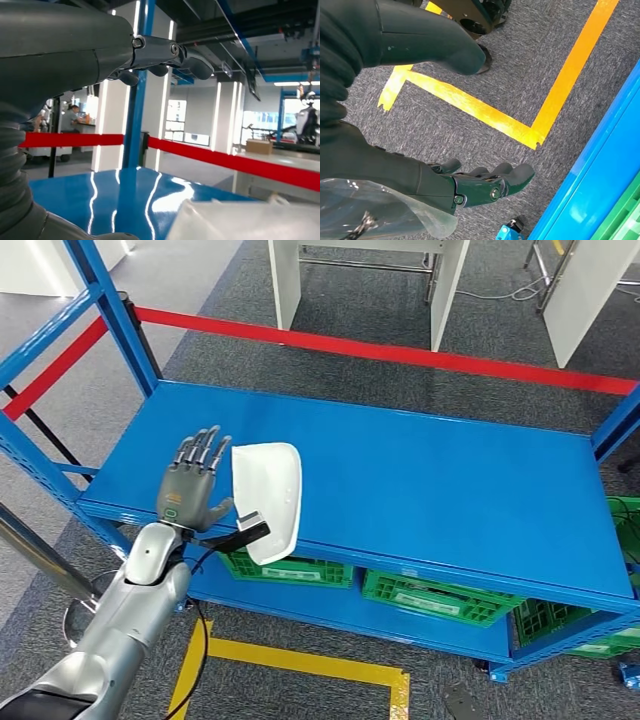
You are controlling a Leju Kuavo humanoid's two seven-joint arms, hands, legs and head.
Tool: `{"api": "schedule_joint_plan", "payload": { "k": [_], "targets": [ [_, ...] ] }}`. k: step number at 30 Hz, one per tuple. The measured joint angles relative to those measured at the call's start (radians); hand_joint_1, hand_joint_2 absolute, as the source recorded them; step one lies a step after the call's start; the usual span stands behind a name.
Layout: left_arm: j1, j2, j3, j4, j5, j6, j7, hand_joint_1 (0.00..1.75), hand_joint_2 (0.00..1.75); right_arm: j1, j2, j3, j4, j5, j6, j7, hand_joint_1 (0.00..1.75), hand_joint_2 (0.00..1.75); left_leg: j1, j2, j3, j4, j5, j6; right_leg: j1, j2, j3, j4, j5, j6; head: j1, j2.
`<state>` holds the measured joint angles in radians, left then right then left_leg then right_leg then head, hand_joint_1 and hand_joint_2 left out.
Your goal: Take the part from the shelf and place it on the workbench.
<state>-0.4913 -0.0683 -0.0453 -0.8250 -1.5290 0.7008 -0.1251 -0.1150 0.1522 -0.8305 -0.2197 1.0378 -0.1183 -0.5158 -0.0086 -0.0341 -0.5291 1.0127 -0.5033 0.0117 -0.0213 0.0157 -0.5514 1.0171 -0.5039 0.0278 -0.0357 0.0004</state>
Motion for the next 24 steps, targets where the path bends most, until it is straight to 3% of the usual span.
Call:
{"api": "schedule_joint_plan", "payload": {
  "k": [8, 16, 24],
  "targets": [
    [-0.020, 0.025, 0.041, 0.026, -0.022, 0.000, 0.053, 0.00, 1.75, 0.001, 0.000, 0.000, 0.000, 0.000, 0.000, -0.003, 0.00, 1.75, 0.000, 0.000, 0.000, 0.000, 0.000, 0.000, 0.000, 0.000, 0.000, 0.000, 0.000, 0.000, 0.000, 0.000],
    [-0.119, 0.061, -0.018, 0.306, -0.033, -0.072, 0.105, 0.00, 1.75, -0.001, 0.000, -0.004, 0.000, 0.000, 0.011, -0.004, 0.00, 1.75, 0.000, 0.000, 0.001, 0.000, 0.001, 0.000, 0.000, 0.000, 0.001, 0.000, 0.001, 0.000, 0.000, 0.000],
    [-0.206, 0.080, -0.063, 0.403, -0.033, -0.277, 0.101, 0.00, 1.75, -0.002, 0.000, -0.005, 0.000, -0.003, 0.015, -0.012, 0.00, 1.75, 0.000, 0.000, 0.011, -0.002, 0.000, 0.000, 0.000, -0.001, 0.014, 0.000, -0.001, 0.000, 0.000, 0.000]
  ]
}}
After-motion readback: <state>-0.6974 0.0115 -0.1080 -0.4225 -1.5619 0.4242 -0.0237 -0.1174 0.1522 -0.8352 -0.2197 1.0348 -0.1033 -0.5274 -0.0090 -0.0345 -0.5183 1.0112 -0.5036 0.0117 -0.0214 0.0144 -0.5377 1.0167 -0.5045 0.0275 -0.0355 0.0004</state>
